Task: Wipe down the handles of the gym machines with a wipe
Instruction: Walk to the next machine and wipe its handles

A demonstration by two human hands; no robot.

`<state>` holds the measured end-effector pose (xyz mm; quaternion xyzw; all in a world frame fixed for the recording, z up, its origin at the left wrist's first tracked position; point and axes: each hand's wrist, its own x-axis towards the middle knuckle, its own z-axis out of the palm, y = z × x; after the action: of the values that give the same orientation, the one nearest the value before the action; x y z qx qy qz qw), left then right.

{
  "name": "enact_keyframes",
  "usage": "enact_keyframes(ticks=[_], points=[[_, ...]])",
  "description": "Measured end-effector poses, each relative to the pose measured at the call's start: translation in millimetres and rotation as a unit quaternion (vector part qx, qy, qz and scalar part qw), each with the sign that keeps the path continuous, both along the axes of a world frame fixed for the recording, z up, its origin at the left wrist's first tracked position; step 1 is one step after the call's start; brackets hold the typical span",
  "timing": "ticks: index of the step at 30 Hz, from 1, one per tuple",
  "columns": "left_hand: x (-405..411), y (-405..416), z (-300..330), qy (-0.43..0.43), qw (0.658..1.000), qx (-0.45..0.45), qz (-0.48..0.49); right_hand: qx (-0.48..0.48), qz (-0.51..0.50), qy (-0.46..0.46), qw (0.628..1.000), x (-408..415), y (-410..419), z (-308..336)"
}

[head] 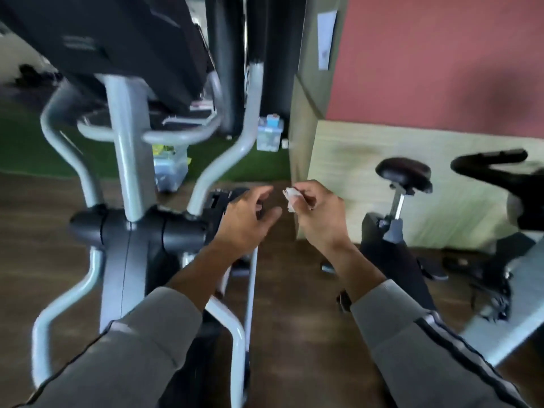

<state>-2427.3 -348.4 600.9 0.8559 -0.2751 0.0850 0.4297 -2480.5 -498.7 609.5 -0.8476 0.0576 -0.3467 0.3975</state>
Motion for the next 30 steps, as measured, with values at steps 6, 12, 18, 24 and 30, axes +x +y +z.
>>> enact_keyframes(ticks=[6, 12, 18, 24, 30], points=[[80, 21, 91, -0.074, 0.995, -0.055, -0.042, -0.046, -0.056, -0.069, 0.995, 77, 18, 84], [155, 22, 190, -0.172, 0.975, -0.133, -0.041, -0.106, -0.096, -0.15, 0.978, 146, 17, 170], [207, 1, 255, -0.232, 0.96, -0.146, -0.051, -0.144, -0.103, -0.285, 0.942, 199, 9, 253], [250, -34, 306, -0.215, 0.941, -0.26, -0.015, -0.159, -0.102, -0.391, 0.901, 235, 0, 331], [276, -78, 308, -0.229, 0.918, -0.323, -0.002, -0.236, -0.148, -0.464, 0.841, 266, -16, 375]])
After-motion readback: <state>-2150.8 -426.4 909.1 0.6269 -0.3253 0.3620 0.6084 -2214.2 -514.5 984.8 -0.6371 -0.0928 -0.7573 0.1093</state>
